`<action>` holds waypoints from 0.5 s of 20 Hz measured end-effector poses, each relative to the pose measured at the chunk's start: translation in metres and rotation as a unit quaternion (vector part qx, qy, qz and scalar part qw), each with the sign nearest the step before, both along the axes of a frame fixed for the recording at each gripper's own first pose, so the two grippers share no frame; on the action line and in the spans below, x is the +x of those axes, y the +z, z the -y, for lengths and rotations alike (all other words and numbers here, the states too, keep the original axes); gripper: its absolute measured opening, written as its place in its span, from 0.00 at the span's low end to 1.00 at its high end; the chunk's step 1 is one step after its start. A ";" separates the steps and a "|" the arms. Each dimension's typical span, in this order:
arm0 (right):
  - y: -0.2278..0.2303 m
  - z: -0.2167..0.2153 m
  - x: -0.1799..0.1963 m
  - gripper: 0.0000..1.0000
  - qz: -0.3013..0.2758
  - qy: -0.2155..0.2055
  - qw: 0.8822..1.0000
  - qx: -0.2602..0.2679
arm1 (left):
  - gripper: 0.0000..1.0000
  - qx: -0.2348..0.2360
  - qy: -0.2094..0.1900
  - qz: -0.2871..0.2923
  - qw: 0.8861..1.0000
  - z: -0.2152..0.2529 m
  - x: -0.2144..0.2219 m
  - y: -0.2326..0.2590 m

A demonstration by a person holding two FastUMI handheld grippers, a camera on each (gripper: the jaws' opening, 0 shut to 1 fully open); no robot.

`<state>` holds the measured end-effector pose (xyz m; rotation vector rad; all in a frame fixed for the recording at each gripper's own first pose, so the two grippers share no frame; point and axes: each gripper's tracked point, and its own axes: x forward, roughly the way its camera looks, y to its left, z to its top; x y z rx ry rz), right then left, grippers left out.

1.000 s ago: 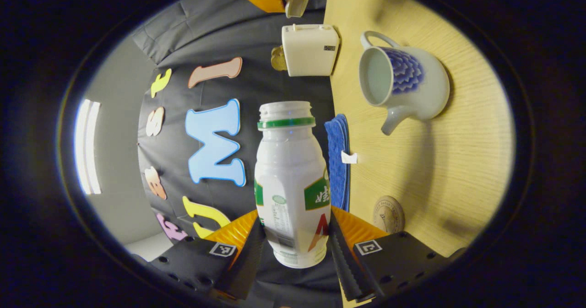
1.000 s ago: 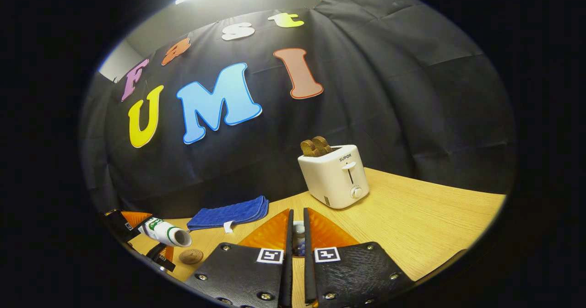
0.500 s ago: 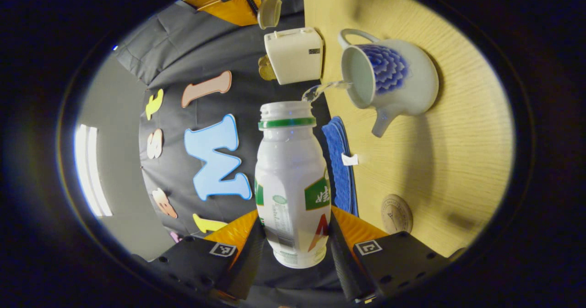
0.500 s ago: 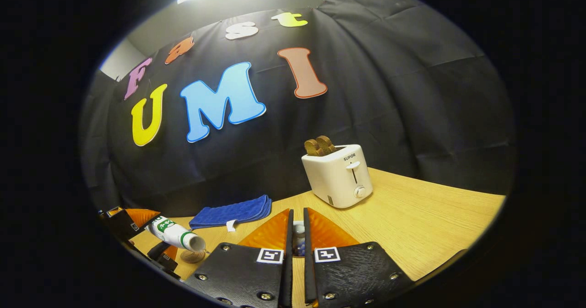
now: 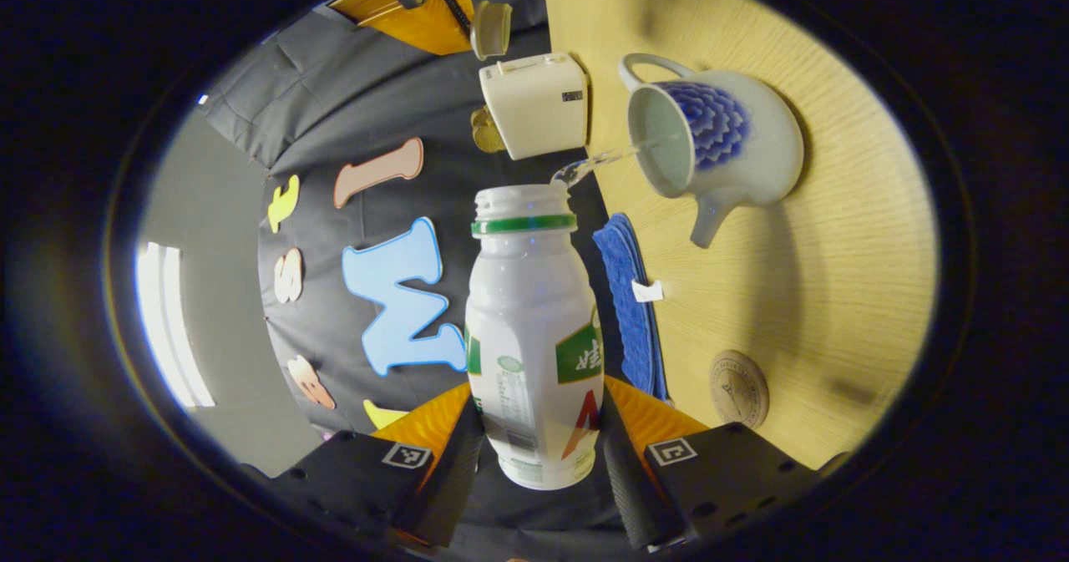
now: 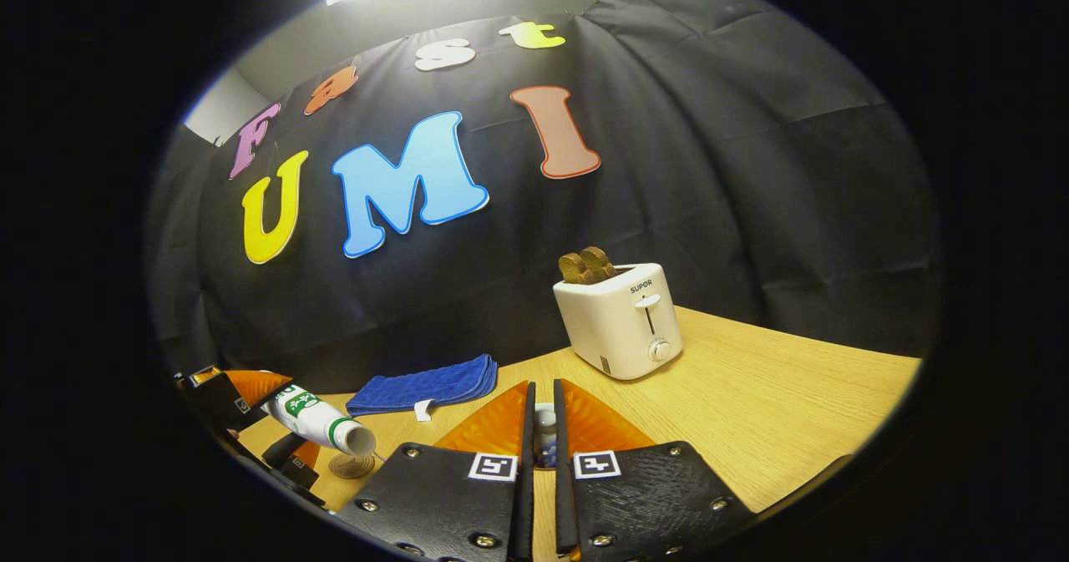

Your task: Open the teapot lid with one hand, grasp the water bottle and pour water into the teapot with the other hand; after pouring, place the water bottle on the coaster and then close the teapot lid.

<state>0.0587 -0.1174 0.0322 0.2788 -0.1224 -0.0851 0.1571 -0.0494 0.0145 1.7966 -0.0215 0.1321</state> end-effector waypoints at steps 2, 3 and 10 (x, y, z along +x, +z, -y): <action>0.000 0.000 0.000 0.10 0.000 0.000 1.000 0.000 | 0.83 0.008 -0.003 0.002 1.000 0.001 0.000 0.003; 0.000 0.000 0.000 0.10 0.000 0.000 1.000 0.000 | 0.83 0.012 -0.004 0.003 1.000 0.000 0.001 0.004; -0.002 0.000 0.001 0.10 -0.002 0.000 1.000 -0.001 | 0.83 0.037 -0.008 0.007 0.999 0.001 0.003 0.012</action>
